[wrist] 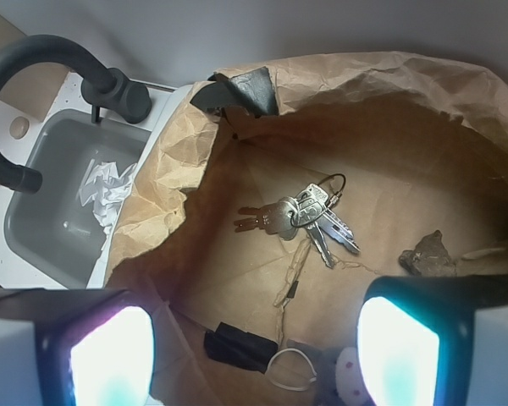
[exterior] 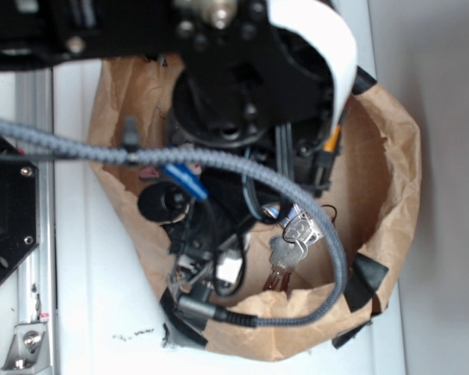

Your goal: Grab the silver keys.

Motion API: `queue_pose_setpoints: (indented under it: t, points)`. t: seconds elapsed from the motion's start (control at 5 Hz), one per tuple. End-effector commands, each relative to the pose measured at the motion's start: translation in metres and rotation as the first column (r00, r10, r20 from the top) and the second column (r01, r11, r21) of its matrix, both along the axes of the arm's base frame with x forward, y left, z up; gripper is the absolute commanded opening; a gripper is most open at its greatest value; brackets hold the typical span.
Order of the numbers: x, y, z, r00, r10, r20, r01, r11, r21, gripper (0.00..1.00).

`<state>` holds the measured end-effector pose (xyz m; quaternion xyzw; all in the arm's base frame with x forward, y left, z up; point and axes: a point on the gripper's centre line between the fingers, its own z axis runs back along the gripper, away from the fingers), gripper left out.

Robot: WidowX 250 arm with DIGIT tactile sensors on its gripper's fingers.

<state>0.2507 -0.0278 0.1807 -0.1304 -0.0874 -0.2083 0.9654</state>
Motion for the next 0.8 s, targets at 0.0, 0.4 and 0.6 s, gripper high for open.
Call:
queue_pose_setpoints:
  t: [0.0,0.4,0.6]
  points:
    - [0.028,0.016,-0.015,0.998,0.052,0.021,-0.053,0.997,0.049,1.00]
    - [0.048,0.041,-0.044,0.999,-0.028,0.044,0.025,0.997,0.068,1.00]
    - [0.042,0.035,-0.050,0.995,-0.071,0.067,0.065,0.994,0.088,1.00]
